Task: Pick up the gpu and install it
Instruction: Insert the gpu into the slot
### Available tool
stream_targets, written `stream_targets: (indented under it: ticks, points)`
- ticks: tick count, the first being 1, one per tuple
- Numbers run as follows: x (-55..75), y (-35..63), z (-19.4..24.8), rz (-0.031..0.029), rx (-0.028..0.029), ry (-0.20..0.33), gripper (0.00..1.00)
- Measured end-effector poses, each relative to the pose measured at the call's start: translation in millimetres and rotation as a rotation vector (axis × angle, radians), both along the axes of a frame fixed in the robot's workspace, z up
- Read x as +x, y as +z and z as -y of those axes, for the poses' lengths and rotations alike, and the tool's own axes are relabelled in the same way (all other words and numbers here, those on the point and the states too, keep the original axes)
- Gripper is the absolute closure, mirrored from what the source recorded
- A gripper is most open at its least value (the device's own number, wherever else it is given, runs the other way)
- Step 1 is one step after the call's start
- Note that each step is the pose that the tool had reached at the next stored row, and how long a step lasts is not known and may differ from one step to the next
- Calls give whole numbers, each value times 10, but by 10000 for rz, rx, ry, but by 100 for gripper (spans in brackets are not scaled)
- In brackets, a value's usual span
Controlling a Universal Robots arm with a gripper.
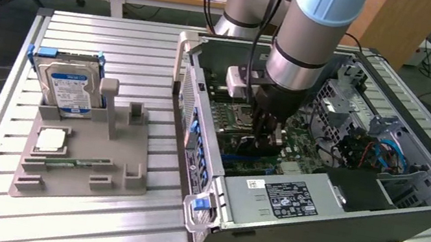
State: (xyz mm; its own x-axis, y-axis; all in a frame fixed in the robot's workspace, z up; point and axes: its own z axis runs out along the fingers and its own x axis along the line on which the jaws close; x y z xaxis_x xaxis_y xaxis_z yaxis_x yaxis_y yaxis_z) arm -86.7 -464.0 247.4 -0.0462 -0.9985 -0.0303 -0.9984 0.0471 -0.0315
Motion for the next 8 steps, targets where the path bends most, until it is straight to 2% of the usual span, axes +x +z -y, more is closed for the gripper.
stream_targets:
  ticks: [8]
  points:
    - [0, -27, -1, 2, 6, 1, 73]
